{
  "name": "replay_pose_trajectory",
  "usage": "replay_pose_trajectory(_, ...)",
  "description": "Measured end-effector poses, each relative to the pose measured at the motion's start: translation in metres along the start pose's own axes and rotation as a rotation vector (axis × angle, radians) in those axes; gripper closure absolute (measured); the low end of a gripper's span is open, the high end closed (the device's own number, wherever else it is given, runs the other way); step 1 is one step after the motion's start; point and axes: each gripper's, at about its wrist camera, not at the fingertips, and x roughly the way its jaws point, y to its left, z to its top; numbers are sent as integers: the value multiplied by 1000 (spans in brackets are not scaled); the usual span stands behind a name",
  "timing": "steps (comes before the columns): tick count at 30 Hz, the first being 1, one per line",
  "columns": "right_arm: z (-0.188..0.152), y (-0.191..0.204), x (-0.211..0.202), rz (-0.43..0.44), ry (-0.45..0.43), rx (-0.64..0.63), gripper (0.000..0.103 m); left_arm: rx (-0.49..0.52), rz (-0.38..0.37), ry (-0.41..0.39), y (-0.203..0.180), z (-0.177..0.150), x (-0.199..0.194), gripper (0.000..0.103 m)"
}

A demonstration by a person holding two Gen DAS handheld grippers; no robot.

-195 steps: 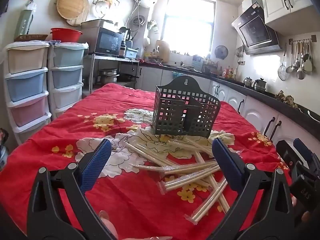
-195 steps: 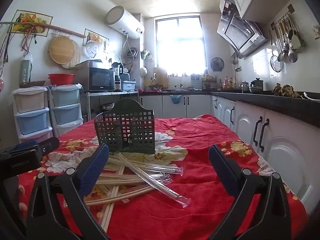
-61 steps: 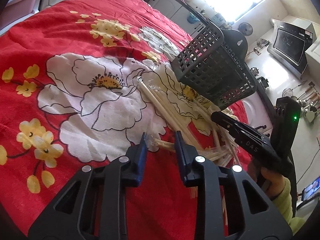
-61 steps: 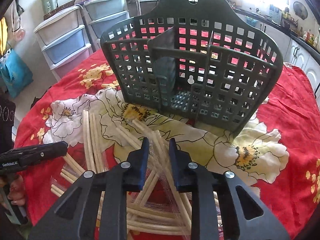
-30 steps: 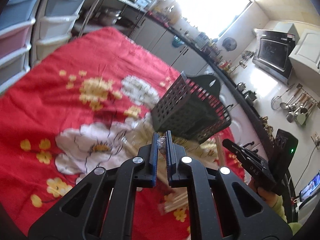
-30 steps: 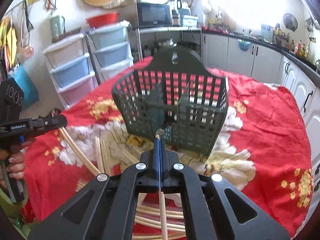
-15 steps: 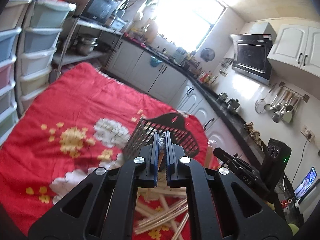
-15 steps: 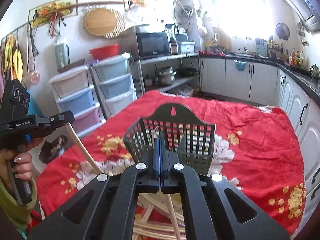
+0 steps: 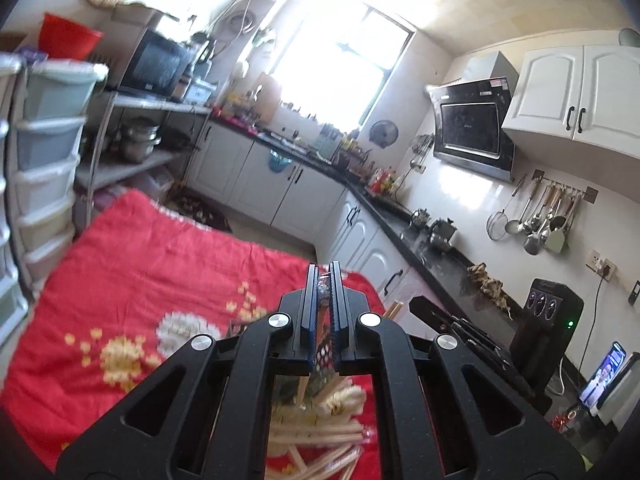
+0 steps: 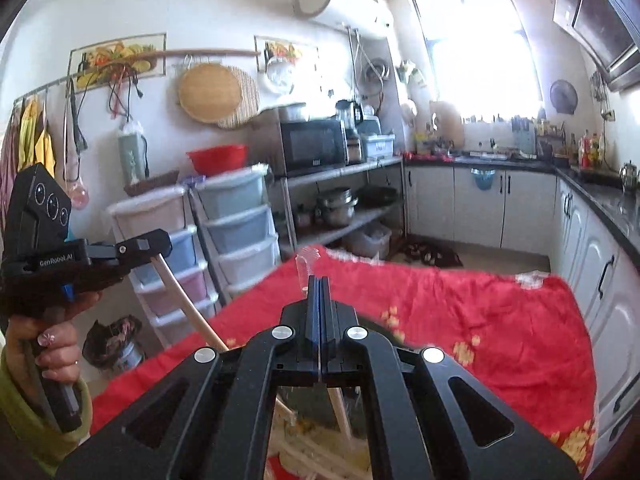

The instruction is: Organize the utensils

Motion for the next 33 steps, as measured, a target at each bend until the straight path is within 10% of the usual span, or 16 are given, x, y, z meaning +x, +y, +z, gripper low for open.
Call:
replay_pose_trajectory(9,45,-22,12,-44,-72,34,103,21,77,-36,1,29,22,101)
replay_pose_trajectory(17,-6,-35,46,9,99,34,102,18,178,32,31,9,66,101)
replay_pose_trajectory(18,-13,-31,50,24,128,26,96,9,180,38,34,7,69,101)
replay_pose_trajectory(21,-50,-15,52,104,190,-14,18,-1,181,47,39,-1,72,100)
replay_pose_trajectory(33,-144,48,87,123,374,-267,28,6,171,165,45,-24,101,100)
